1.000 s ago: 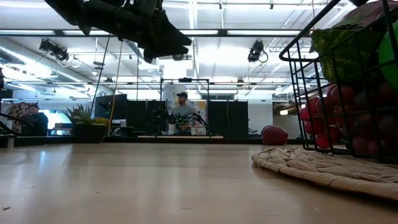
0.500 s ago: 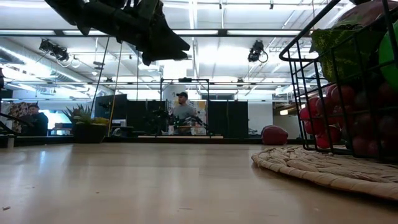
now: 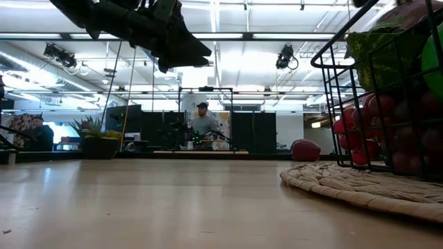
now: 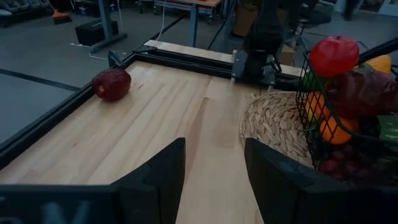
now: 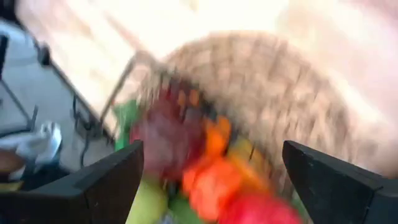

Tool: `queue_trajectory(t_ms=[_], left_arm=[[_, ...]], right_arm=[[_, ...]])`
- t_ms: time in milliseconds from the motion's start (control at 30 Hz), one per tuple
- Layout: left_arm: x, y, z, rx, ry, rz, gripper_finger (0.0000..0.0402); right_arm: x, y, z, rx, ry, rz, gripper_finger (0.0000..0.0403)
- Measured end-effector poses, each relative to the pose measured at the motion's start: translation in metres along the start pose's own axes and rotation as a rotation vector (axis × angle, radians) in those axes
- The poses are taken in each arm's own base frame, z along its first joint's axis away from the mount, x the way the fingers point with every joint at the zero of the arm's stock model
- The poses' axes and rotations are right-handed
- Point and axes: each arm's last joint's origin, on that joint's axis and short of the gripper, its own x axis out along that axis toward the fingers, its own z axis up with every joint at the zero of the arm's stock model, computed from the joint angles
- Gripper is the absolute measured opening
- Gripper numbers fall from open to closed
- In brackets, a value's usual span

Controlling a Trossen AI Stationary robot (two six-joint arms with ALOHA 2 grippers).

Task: Build produce basket
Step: Put the dark red apple into the black wire basket

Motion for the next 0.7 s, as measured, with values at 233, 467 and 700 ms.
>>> queue_trajectory(t_ms=[233, 467, 700], left_arm=[[0.0, 0.0, 0.0, 0.02, 0.0, 0.0, 0.0172], [0.0, 0.001, -0.001, 0.027, 0.014, 0.011, 0.0172], [0.0, 0.002, -0.003, 0.029, 0.026, 0.023, 0.0172]], right_arm=[[-0.005, -0.024, 0.051, -0.029, -0.358, -0.201, 0.0383], [-0.003, -0.047, 0.108, -0.135, -0.445, -0.223, 0.038], [0.035, -0.085, 0.153, -0.301, -0.147, -0.379, 0.0382]])
